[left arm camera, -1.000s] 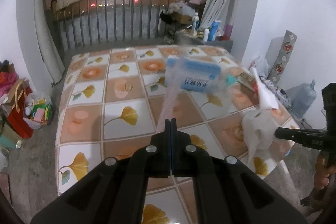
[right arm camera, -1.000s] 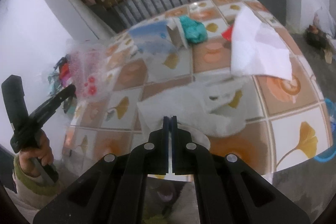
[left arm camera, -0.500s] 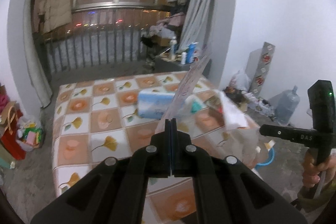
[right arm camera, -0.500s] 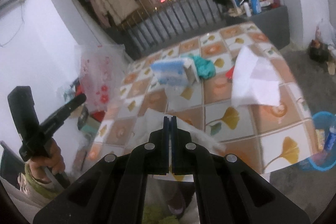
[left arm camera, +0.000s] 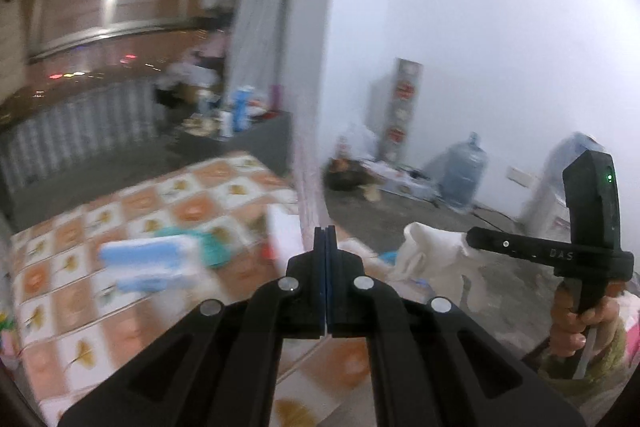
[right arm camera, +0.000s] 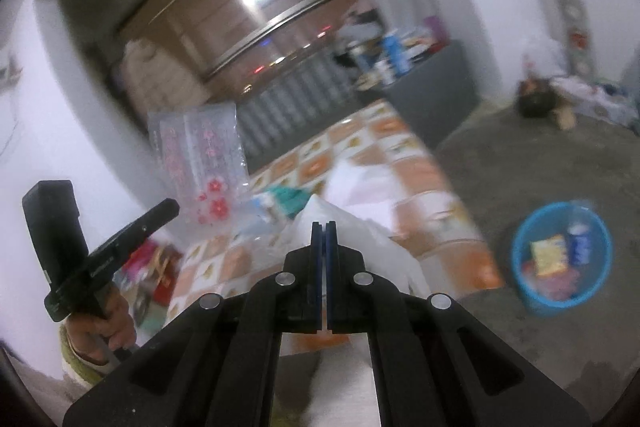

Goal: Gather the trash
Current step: 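Lift both bags and carry them over the blue wastebasket, then open both tools above the wastebasket to drop the bags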

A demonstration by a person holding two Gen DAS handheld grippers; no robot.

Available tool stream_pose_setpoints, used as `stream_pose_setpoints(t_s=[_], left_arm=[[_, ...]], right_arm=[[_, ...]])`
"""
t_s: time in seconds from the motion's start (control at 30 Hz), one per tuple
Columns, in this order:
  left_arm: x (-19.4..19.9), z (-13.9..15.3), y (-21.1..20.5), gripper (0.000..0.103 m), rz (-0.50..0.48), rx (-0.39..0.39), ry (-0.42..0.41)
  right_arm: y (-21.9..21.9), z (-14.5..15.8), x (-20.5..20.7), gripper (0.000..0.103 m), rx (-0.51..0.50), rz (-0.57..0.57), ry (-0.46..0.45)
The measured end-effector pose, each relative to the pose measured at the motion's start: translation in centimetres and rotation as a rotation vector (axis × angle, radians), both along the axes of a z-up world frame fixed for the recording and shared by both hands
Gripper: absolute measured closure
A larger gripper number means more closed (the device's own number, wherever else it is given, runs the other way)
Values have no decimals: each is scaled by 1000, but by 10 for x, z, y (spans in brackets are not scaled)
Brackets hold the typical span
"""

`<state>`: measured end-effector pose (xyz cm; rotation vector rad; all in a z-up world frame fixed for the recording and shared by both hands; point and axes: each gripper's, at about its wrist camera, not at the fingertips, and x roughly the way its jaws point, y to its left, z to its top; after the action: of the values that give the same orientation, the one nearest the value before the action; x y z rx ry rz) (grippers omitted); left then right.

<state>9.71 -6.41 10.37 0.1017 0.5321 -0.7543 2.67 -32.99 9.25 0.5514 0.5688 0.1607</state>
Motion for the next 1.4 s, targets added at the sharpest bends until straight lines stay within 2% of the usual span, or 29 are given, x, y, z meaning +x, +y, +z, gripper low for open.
stream_pose_setpoints(t_s=[0.27, 0.4, 0.63, 0.77, 0.83, 0.9, 0.93, 0.97, 1.03, 1.07, 1.13, 1.3, 1.4], left_arm=[[28, -25, -139, 103, -227, 73, 80], [44, -49, -209, 103, -312, 133, 132], [83, -117, -310, 103, -373, 266, 275], [96, -149, -346, 103, -380, 340, 297], [101, -162, -362, 102, -393, 369, 300], [106, -178, -377, 93, -398, 399, 309], [108, -185, -383, 78, -393, 419, 312], [109, -188, -385, 68, -385, 429, 311], [110, -191, -388, 64, -378, 425, 311], [109, -190, -386, 56, -380, 412, 319], [108, -185, -376, 48, -370, 380, 321], [101, -169, -355, 39, -355, 349, 301], [93, -149, -334, 30, -348, 303, 285]], right_arm=[[-95, -35, -21, 103, 36, -263, 72], [-136, -62, -17, 103, 93, -342, 124], [-185, -120, 4, 103, 165, -414, 237], [-205, -152, 17, 103, 188, -440, 297], [-214, -169, 26, 98, 196, -453, 321], [-223, -187, 35, 89, 212, -468, 361], [-226, -195, 39, 70, 223, -471, 385], [-230, -204, 43, 60, 236, -479, 419], [-232, -210, 42, 60, 256, -492, 452], [-231, -209, 39, 60, 264, -493, 448], [-228, -204, 32, 50, 263, -503, 434], [-218, -192, 21, 45, 235, -509, 427], [-210, -178, 16, 37, 208, -513, 420]])
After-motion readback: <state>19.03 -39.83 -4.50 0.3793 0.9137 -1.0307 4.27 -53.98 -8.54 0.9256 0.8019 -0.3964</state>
